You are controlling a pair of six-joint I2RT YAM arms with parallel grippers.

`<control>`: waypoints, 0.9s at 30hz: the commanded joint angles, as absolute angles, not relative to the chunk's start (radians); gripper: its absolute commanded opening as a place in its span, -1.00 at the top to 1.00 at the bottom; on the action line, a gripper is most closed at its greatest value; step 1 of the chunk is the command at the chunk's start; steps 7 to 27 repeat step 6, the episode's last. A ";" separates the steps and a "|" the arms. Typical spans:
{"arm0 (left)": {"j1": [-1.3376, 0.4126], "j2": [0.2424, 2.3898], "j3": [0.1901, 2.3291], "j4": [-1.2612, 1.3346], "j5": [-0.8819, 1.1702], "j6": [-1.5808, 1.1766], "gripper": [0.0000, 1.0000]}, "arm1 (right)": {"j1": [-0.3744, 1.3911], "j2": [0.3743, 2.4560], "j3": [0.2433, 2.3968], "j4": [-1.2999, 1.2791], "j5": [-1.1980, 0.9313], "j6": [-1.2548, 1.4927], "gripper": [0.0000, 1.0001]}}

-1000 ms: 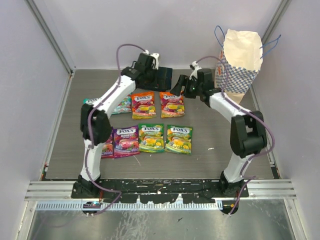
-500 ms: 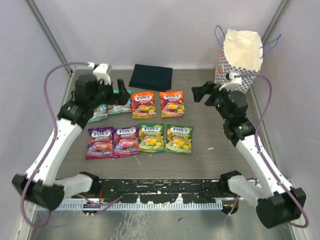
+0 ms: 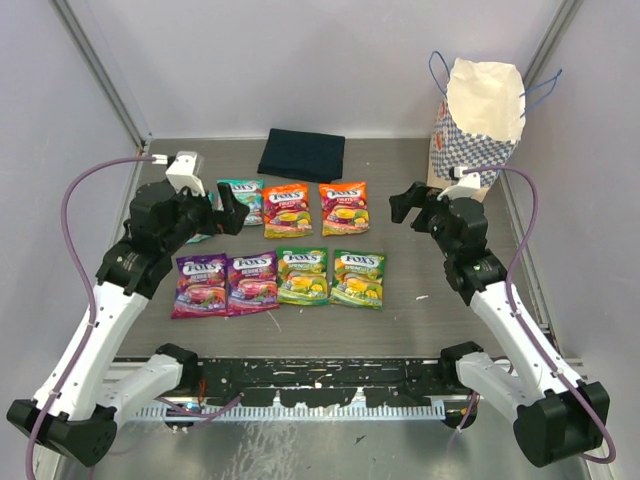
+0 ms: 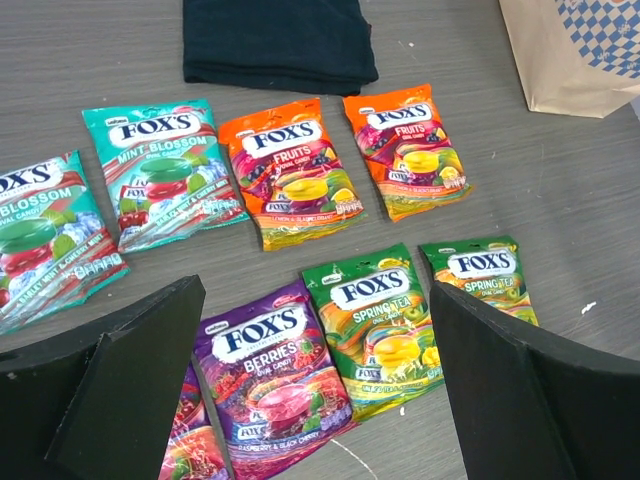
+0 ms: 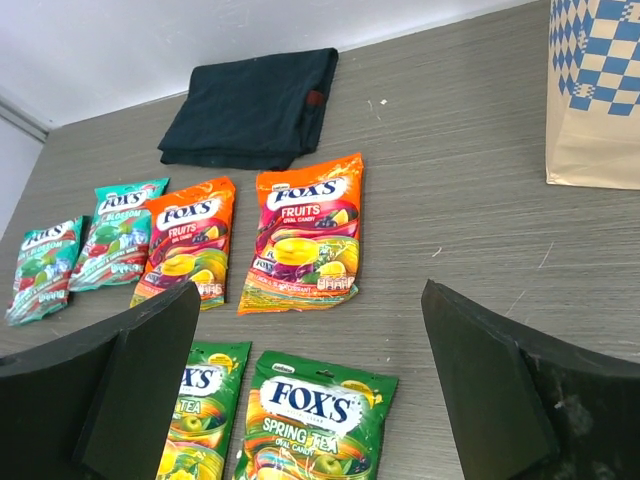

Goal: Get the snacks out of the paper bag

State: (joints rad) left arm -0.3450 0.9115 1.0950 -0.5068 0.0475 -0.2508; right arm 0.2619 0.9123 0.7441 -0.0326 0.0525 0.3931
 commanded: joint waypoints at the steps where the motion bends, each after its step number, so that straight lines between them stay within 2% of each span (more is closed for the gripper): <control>1: -0.344 0.903 1.104 -0.465 0.031 -0.257 -0.96 | 0.264 0.909 0.779 -0.002 0.019 0.384 -1.00; 4: -0.344 0.900 1.104 -0.475 0.034 -0.262 -0.96 | 0.263 0.909 0.782 0.007 -0.053 0.355 -1.00; 27: -0.344 0.895 1.102 -0.482 0.026 -0.262 -0.96 | 0.263 0.910 0.789 -0.001 -0.045 0.359 -1.00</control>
